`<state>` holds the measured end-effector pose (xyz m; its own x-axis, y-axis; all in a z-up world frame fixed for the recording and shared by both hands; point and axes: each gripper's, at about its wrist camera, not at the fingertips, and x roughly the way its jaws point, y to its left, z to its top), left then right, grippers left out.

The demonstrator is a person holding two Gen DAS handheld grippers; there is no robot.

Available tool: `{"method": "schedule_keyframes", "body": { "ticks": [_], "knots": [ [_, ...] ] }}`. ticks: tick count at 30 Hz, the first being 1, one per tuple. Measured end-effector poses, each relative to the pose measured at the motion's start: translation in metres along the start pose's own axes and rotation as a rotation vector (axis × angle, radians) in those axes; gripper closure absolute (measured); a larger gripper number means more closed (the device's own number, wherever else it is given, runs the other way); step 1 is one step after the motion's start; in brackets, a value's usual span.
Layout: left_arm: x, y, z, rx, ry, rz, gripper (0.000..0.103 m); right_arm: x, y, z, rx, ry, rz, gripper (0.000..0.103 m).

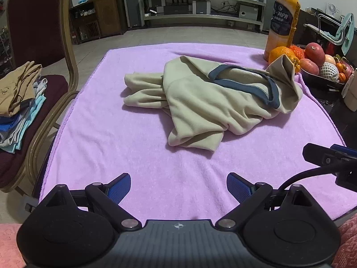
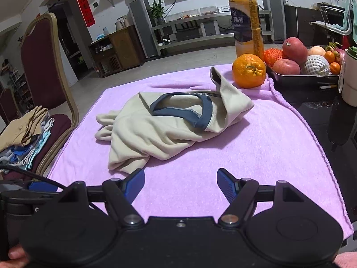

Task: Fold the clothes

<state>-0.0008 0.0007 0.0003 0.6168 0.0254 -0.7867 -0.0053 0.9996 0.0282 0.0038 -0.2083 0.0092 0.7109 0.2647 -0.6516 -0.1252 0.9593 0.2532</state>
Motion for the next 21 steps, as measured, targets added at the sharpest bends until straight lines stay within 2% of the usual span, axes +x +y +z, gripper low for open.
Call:
{"method": "schedule_keyframes", "body": {
  "ticks": [21],
  "knots": [
    [-0.0048, 0.0051, -0.0029, 0.001, 0.006, 0.003, 0.008, 0.0005, -0.0024, -0.0016, 0.024, -0.001, 0.003, 0.030]
  ]
}}
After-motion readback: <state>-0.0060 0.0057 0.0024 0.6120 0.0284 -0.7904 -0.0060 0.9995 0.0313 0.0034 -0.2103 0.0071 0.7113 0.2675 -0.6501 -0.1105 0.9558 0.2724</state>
